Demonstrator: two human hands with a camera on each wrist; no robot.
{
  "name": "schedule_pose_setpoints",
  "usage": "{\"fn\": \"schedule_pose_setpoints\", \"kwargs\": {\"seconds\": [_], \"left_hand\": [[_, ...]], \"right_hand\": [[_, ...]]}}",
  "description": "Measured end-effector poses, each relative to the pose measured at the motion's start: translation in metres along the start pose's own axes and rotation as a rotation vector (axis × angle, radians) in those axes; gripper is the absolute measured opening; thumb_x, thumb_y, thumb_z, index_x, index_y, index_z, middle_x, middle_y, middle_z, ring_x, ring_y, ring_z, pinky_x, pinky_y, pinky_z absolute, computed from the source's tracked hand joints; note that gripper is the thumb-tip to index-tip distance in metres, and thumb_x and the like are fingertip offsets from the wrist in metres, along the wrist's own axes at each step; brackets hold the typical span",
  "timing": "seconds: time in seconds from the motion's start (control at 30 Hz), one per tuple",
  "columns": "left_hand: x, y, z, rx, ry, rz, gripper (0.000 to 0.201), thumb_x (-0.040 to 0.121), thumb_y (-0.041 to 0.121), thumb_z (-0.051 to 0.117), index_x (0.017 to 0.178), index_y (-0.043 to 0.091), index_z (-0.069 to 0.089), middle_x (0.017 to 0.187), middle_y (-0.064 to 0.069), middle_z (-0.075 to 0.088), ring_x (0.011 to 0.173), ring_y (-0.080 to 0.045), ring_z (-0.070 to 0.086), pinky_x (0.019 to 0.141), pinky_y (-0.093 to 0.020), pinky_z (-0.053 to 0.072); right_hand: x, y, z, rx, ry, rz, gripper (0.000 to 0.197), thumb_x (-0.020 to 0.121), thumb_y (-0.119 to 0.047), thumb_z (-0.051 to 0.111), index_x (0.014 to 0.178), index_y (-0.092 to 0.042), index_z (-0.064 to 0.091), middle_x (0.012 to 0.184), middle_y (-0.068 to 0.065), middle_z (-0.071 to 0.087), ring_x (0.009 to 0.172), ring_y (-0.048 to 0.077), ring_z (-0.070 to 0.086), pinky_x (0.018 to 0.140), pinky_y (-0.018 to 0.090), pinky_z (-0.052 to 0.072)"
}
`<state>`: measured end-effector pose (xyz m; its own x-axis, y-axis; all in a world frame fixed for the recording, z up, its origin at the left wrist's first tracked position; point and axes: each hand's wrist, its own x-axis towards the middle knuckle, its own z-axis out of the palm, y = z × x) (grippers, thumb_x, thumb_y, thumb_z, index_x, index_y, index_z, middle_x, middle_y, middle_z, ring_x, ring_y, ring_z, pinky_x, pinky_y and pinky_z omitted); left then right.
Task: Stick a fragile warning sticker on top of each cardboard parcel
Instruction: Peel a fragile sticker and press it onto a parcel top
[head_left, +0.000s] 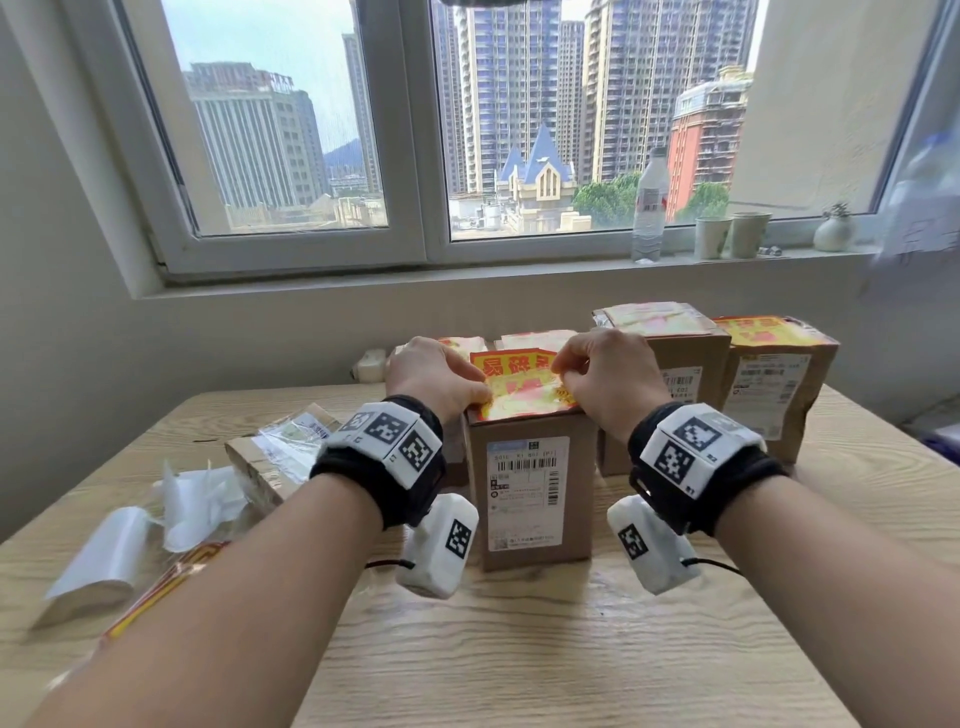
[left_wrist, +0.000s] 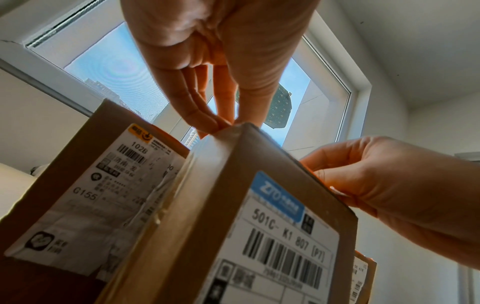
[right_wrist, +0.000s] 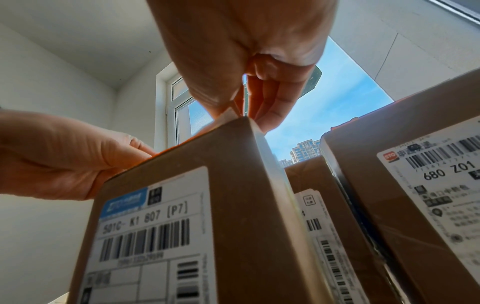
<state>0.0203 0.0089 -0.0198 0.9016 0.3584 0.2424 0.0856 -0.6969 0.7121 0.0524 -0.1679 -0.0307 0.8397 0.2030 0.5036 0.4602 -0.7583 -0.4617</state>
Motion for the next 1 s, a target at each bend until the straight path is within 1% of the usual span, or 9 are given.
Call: {"fn": "schedule_pose_setpoints", "kwargs": {"seconds": [0.1,0.2,0.33,0.43,0.5,0.6,0.73,0.9,1.0], "left_hand": [[0.000,0.000,0.000,0.012,-0.016,-0.002,0.015,0.068,0.026,0.084,0.082,0.022,0.079,0.092,0.010,0.068,0.091,-0.005,0.056,0.083,-0.024,0.047],[-0.001,0.002,0.001,0.010,-0.061,-0.013,0.017,0.069,0.026,0.082,0.086,0.023,0.078,0.093,0.009,0.070,0.087,-0.006,0.058,0.078,-0.023,0.046],[-0.002,0.006,0.001,0.060,-0.067,0.020,0.025,0.073,0.023,0.077,0.096,0.031,0.076,0.093,0.014,0.054,0.087,-0.006,0.046,0.077,-0.020,0.040],[-0.004,0.007,0.004,0.081,-0.058,0.044,0.024,0.079,0.028,0.071,0.102,0.034,0.073,0.101,0.014,0.049,0.089,-0.004,0.040,0.076,-0.019,0.033],[-0.005,0.007,0.009,0.042,-0.112,0.061,0.028,0.079,0.037,0.071,0.107,0.033,0.071,0.112,0.014,0.057,0.093,-0.005,0.048,0.078,-0.020,0.038],[-0.006,0.003,0.012,0.033,-0.233,0.061,0.040,0.079,0.042,0.071,0.117,0.030,0.068,0.124,0.004,0.061,0.108,-0.013,0.057,0.093,-0.030,0.049],[-0.001,-0.007,0.007,0.030,-0.213,-0.009,0.043,0.078,0.035,0.074,0.119,0.025,0.066,0.128,0.002,0.061,0.114,-0.017,0.057,0.101,-0.035,0.046],[-0.007,-0.002,0.003,0.040,-0.064,0.042,0.047,0.077,0.039,0.074,0.121,0.027,0.063,0.123,0.006,0.062,0.112,-0.013,0.057,0.091,-0.021,0.041],[-0.008,-0.002,0.009,0.025,-0.179,-0.039,0.058,0.074,0.038,0.075,0.126,0.023,0.055,0.121,0.001,0.062,0.107,-0.018,0.061,0.094,-0.033,0.050]], "right_hand": [[-0.003,-0.002,-0.002,-0.032,-0.033,0.010,0.014,0.087,-0.015,0.064,0.091,-0.024,0.075,0.097,-0.004,0.071,0.086,0.010,0.058,0.082,0.025,0.048],[-0.008,-0.008,-0.004,-0.115,-0.070,0.041,0.011,0.087,-0.033,0.065,0.093,-0.030,0.073,0.101,-0.008,0.064,0.103,0.013,0.057,0.078,0.028,0.043],[-0.013,-0.014,-0.009,-0.176,-0.090,0.114,0.021,0.078,-0.049,0.070,0.094,-0.036,0.073,0.122,0.005,0.056,0.131,0.018,0.041,0.096,0.038,0.046],[-0.008,-0.012,-0.008,-0.131,-0.129,0.062,0.024,0.086,-0.044,0.065,0.108,-0.035,0.071,0.117,0.004,0.056,0.128,0.019,0.043,0.100,0.039,0.042],[-0.002,-0.009,-0.002,-0.114,-0.239,-0.037,0.034,0.095,-0.037,0.054,0.128,-0.033,0.060,0.137,0.001,0.053,0.135,0.019,0.036,0.110,0.040,0.032],[0.001,-0.003,0.009,-0.158,-0.461,-0.085,0.044,0.104,-0.035,0.034,0.147,-0.029,0.039,0.159,-0.006,0.028,0.150,0.019,0.012,0.122,0.042,0.009],[-0.003,0.012,0.008,-0.164,-0.484,0.029,0.051,0.105,-0.038,0.025,0.152,-0.020,0.026,0.162,-0.003,0.018,0.150,0.017,0.009,0.122,0.039,0.009],[-0.010,0.009,0.004,-0.067,-0.410,0.033,0.054,0.104,-0.042,0.026,0.154,-0.023,0.022,0.163,-0.003,0.013,0.150,0.011,0.008,0.122,0.033,0.007],[-0.018,0.001,0.002,-0.075,-0.457,0.057,0.049,0.105,-0.033,0.026,0.152,-0.020,0.028,0.163,0.000,0.014,0.150,0.015,0.010,0.119,0.030,0.007]]}}
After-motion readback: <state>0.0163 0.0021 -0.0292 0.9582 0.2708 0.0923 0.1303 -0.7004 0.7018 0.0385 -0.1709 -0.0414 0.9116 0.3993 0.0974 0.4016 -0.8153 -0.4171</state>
